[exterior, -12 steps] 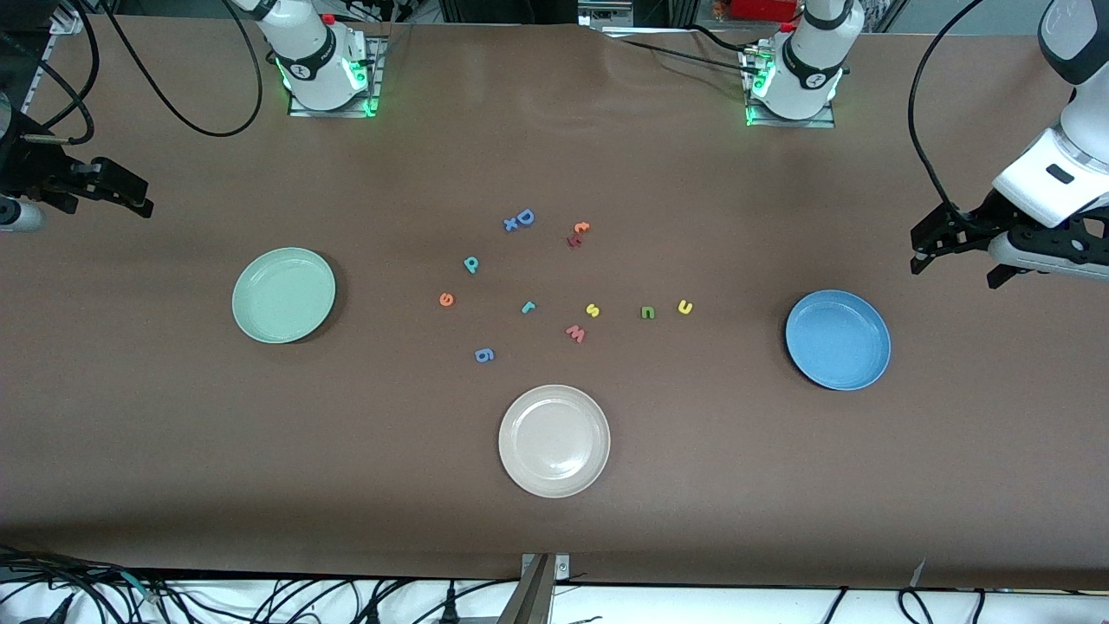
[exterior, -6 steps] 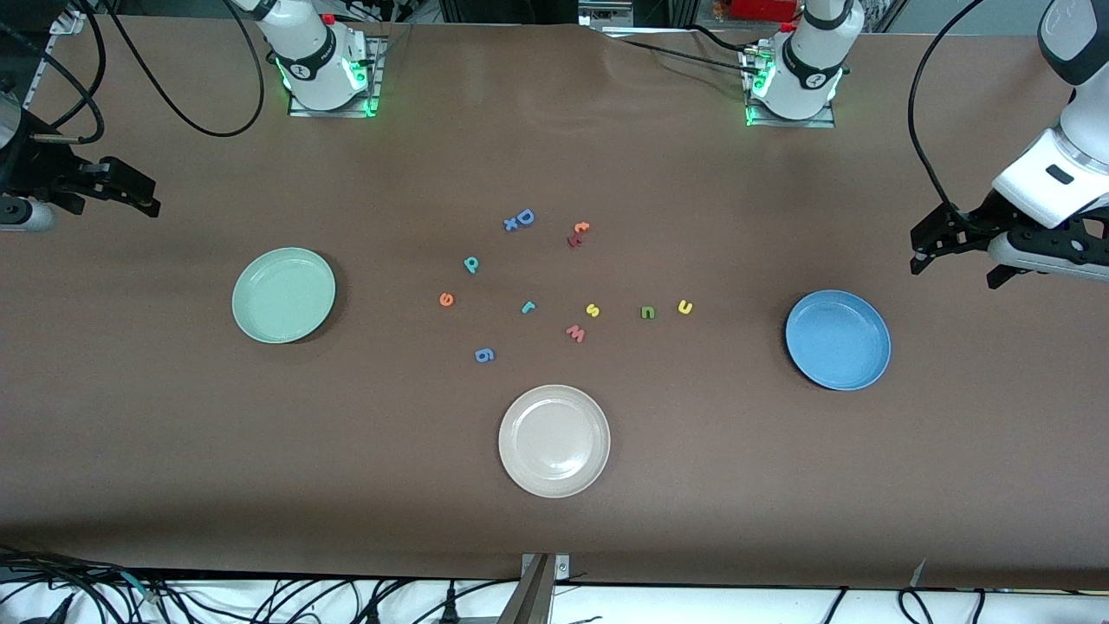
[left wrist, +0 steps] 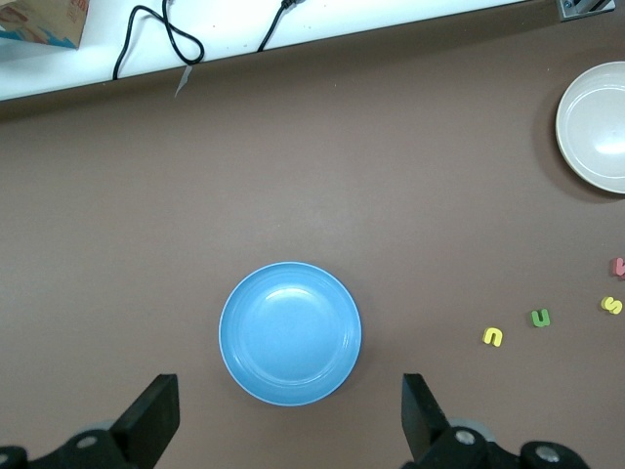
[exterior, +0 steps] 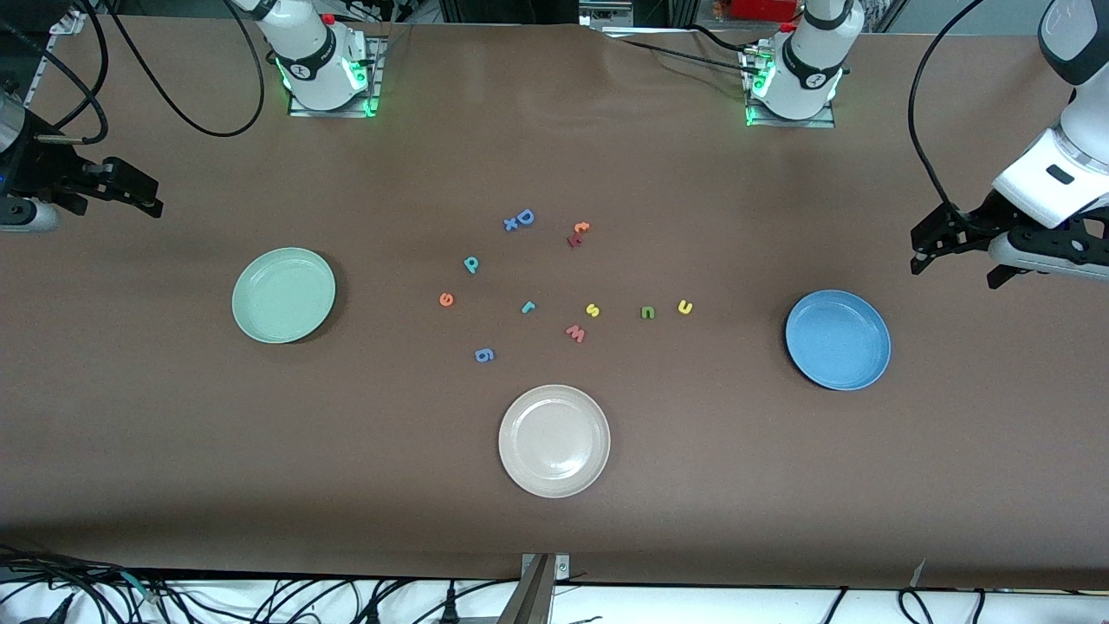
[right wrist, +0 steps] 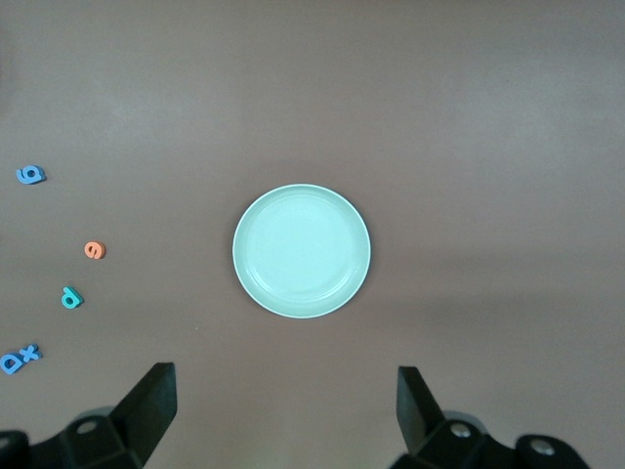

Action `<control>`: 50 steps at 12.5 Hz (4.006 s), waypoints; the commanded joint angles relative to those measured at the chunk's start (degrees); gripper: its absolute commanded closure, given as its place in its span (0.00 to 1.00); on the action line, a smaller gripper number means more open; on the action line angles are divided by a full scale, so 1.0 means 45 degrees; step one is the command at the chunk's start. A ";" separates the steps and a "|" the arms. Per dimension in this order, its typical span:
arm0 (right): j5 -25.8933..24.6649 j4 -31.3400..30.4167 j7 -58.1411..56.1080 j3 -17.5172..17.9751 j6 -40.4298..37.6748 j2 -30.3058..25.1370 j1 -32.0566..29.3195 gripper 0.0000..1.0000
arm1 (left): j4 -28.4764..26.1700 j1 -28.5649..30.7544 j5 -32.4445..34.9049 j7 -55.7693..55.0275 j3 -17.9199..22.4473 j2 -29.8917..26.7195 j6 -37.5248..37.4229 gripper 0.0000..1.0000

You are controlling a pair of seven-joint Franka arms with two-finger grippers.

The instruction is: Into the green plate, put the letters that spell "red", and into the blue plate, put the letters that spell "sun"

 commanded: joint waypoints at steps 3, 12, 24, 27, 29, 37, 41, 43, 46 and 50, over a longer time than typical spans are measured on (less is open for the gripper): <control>0.0187 0.0085 -0.0241 -0.0051 0.0005 0.0083 0.0025 0.00 | 0.0402 0.0093 0.0188 -0.0215 -0.0060 0.0155 -0.0363 0.00; 0.0187 0.0165 -0.0027 -0.0012 0.0044 0.0123 0.0103 0.00 | 0.0402 0.0093 0.0188 -0.0215 -0.0060 0.0155 -0.0363 0.00; 0.0187 0.0165 -0.0046 0.0046 -0.0035 0.0123 0.0122 0.00 | 0.0402 0.0093 0.0188 -0.0215 -0.0060 0.0155 -0.0363 0.00; 0.0206 0.0165 -0.0124 0.0046 -0.0035 0.0123 0.0103 0.00 | 0.0402 0.0093 0.0188 -0.0215 -0.0060 0.0155 -0.0363 0.00; 0.0206 0.0165 -0.0105 0.0046 -0.0035 0.0123 0.0103 0.00 | 0.0402 0.0112 0.0188 -0.0215 -0.0041 0.0155 -0.0363 0.00; 0.0187 0.0165 -0.0085 0.0046 -0.0035 0.0123 0.0122 0.00 | 0.0402 0.0093 0.0188 -0.0215 -0.0060 0.0155 -0.0363 0.00; 0.0070 0.0165 -0.0085 0.0104 0.0045 0.0338 0.0180 0.00 | 0.0382 0.0112 0.0188 -0.0215 -0.0060 0.0155 -0.0363 0.00; 0.0069 0.0028 -0.0124 0.0144 -0.0150 0.0435 0.0298 0.00 | 0.0382 0.0112 0.0188 -0.0215 -0.0040 0.0155 -0.0383 0.00; 0.0205 -0.0127 -0.0027 0.0221 -0.0210 0.0864 0.0395 0.00 | 0.0402 0.0131 0.0168 -0.0215 -0.0060 0.0155 -0.0383 0.00; 0.0226 -0.0206 0.1505 0.0320 0.0820 0.2481 0.2207 0.00 | 0.0441 0.0112 0.0168 -0.0215 -0.0060 0.0155 -0.0383 0.00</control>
